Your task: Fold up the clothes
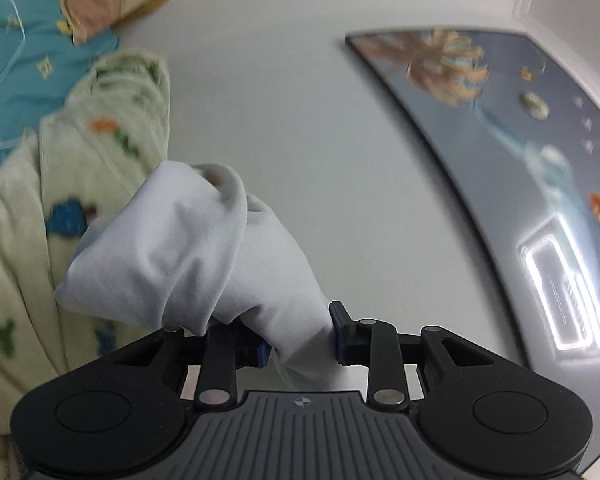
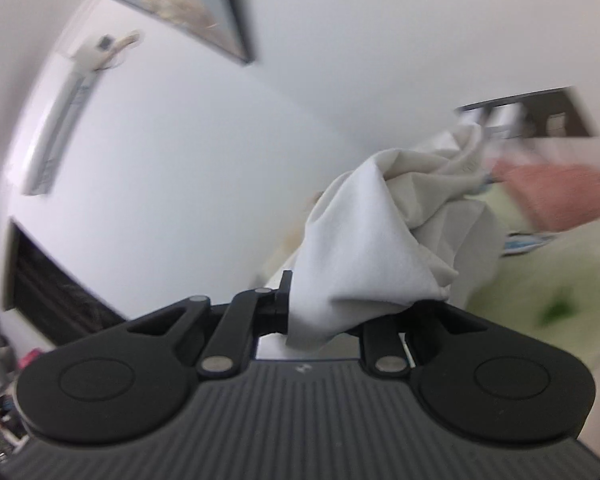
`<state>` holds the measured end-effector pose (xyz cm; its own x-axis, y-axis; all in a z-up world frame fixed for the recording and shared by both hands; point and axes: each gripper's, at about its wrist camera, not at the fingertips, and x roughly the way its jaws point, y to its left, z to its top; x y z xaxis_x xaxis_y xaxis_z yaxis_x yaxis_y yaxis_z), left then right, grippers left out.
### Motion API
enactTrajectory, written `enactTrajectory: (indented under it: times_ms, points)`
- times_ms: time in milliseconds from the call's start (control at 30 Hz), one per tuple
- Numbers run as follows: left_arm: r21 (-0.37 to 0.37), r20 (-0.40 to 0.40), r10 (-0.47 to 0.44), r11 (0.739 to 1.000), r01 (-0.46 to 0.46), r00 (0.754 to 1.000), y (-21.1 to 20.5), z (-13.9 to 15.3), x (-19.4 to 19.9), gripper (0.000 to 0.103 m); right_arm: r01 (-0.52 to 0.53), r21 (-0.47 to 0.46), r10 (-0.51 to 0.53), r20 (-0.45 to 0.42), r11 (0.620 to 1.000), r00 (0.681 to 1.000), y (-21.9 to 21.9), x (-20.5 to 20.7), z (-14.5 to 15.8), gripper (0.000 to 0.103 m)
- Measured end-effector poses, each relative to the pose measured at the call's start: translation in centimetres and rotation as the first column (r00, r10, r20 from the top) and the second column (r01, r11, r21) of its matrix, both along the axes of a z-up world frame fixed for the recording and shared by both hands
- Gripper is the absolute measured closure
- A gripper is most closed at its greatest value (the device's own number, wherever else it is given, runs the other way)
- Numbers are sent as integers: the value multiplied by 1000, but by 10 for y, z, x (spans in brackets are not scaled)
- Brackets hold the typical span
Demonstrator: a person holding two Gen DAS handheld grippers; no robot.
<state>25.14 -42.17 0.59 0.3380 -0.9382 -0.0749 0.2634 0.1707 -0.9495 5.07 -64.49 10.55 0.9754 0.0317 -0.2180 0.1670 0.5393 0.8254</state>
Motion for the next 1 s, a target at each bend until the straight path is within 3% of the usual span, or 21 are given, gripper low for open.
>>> enactTrajectory:
  times_ms: [67,200,267,333,400,500,567,633,733,833,900,1000]
  points:
    - [77,-54,-53,995,57,997,2,-45,-29,71,17,20,-15,-94,1000,995,-9,-12,-34,86]
    - [199,-156,-111,970,141,981,4,-111,-47,71,24,34,-15,-245,999,969,-3,-20,-99,86]
    - [229,-164,-132,959,168,978,8,-127,-50,70,14,9,-11,-276,1000,961,4,-23,-118,87]
    - [245,-151,-139,954,173,979,11,-130,-53,68,3,-28,-10,-281,1000,960,8,-20,-115,86]
    - [282,-113,-140,945,167,984,15,-124,-59,64,11,-38,-21,-288,999,957,10,-18,-111,85]
    - [389,-29,-165,907,164,986,22,-108,-73,47,24,-71,-45,-304,997,952,14,-21,-95,81]
    - [454,41,-169,881,133,985,30,-90,-81,35,36,-105,-66,-298,994,952,19,-33,-87,75]
    - [504,115,-170,859,90,979,33,-62,-79,22,44,-151,-86,-283,988,955,29,-50,-79,62]
    - [566,217,-181,824,27,959,47,-22,-99,19,58,-234,-122,-270,970,955,48,-71,-66,40]
    - [625,321,-196,779,-52,927,69,23,-138,16,67,-330,-152,-237,942,960,71,-89,-52,38]
    - [632,376,-191,768,-100,907,88,49,-163,0,73,-403,-171,-214,912,962,89,-99,-42,38]
    - [631,438,-181,759,-158,880,112,73,-191,0,76,-483,-184,-179,872,967,114,-114,-30,38]
